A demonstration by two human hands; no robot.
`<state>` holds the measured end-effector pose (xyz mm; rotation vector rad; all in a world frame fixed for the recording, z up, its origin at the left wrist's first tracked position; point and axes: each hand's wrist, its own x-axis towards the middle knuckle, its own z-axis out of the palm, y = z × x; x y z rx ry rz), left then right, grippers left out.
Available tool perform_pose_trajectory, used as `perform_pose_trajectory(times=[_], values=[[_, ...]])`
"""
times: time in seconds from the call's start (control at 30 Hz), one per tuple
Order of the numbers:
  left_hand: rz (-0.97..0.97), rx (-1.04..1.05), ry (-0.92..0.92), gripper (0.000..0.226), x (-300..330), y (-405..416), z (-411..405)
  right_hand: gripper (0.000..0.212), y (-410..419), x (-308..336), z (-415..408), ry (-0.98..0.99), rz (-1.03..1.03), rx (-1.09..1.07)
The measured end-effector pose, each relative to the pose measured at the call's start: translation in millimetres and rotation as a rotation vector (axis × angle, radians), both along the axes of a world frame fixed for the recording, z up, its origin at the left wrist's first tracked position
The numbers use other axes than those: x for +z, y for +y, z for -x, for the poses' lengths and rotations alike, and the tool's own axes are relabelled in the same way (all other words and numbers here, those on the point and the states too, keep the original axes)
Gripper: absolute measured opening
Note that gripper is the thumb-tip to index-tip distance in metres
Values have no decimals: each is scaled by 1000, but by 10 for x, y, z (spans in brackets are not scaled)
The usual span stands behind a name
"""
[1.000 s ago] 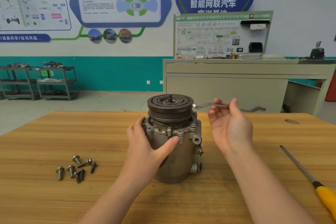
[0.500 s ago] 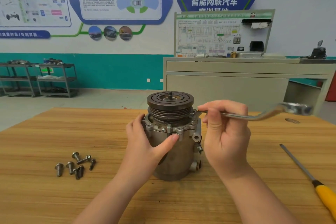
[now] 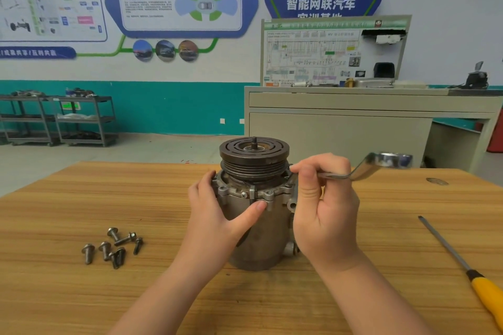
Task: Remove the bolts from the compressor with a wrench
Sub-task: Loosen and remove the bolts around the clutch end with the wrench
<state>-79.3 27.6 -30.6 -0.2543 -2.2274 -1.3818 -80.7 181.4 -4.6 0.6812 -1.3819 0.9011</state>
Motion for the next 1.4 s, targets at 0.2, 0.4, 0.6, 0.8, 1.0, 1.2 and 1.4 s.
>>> perform_pose_trajectory(times=[0.2, 0.4, 0.6, 0.8, 1.0, 1.2, 1.4], values=[[5, 1, 4, 120, -1, -3, 3, 25, -136, -89, -19, -2, 32, 36], [0, 6, -12, 121, -7, -5, 9, 20, -53, 65, 39, -211, 652, 396], [-1, -3, -12, 117, -8, -1, 5, 31, 365, 194, 314, -834, 957, 1054], [1, -7, -10, 119, -6, -19, 23, 26, 378, 225, 222, -640, 1018, 1011], [-2, -18, 9, 118, -19, -17, 17, 16, 190, 261, -12, -342, 477, 473], [-10, -6, 15, 116, -35, -12, 23, 18, 131, 174, -52, -124, 59, 192], [9, -22, 31, 116, -14, -11, 18, 24, 58, 78, -19, 3, -128, 15]])
